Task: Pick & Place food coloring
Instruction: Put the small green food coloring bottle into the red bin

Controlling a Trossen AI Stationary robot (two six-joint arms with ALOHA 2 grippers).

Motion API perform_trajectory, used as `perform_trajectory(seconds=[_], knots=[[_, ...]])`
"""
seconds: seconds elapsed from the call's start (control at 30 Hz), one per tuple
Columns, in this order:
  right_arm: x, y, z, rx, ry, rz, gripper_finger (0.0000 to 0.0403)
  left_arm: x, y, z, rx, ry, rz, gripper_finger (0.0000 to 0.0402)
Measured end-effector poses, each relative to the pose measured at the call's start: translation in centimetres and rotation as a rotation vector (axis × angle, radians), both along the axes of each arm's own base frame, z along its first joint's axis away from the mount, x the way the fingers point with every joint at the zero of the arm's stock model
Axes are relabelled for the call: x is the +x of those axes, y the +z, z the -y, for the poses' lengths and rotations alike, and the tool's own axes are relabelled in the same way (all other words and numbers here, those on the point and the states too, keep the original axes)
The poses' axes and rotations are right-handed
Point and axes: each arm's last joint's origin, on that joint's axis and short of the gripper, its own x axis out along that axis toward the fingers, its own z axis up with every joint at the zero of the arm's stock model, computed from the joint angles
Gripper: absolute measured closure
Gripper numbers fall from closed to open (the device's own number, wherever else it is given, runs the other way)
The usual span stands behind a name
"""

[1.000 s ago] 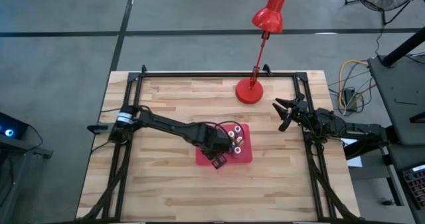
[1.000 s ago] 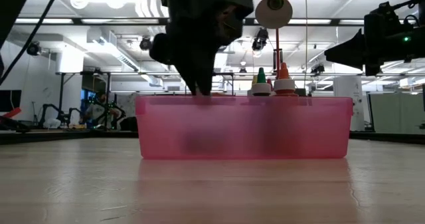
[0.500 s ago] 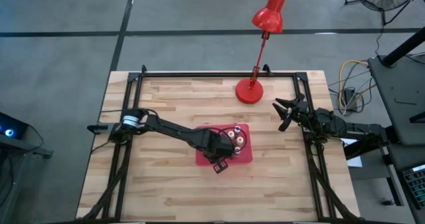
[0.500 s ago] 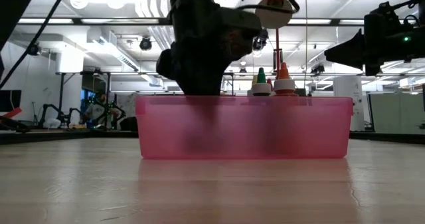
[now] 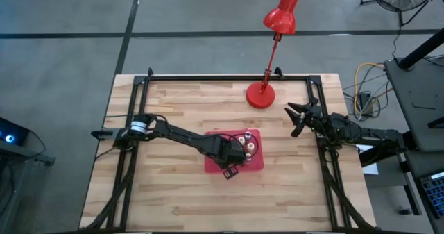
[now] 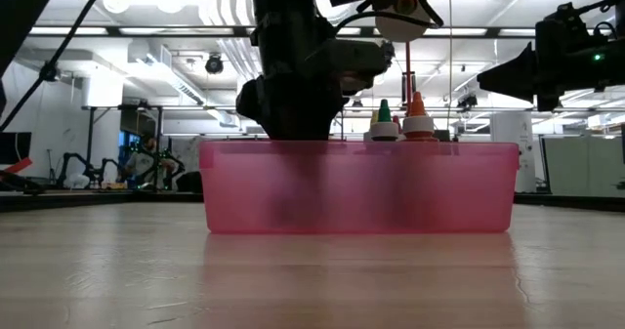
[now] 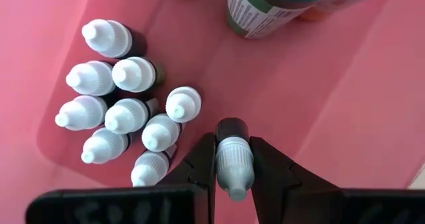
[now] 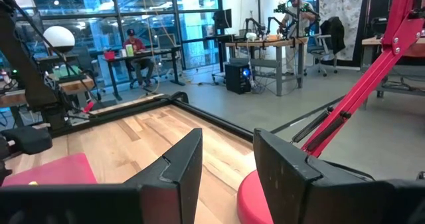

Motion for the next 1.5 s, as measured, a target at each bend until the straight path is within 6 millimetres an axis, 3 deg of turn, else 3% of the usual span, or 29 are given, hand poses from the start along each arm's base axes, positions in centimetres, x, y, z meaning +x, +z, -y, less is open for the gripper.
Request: perform_trajectory(seconds=[1.07, 1.5], knots=[[0.0, 0.0, 0.0, 0.0, 0.0, 0.0, 0.0275, -0.2, -1.2, -0.1, 0.034, -0.079, -0.007, 0.0362], [0.0, 0.0, 0.0, 0.0, 0.0, -0.001, 0.0275, -0.2, -1.2, -0.4, 0.059, -0.081, -0.004, 0.0283]])
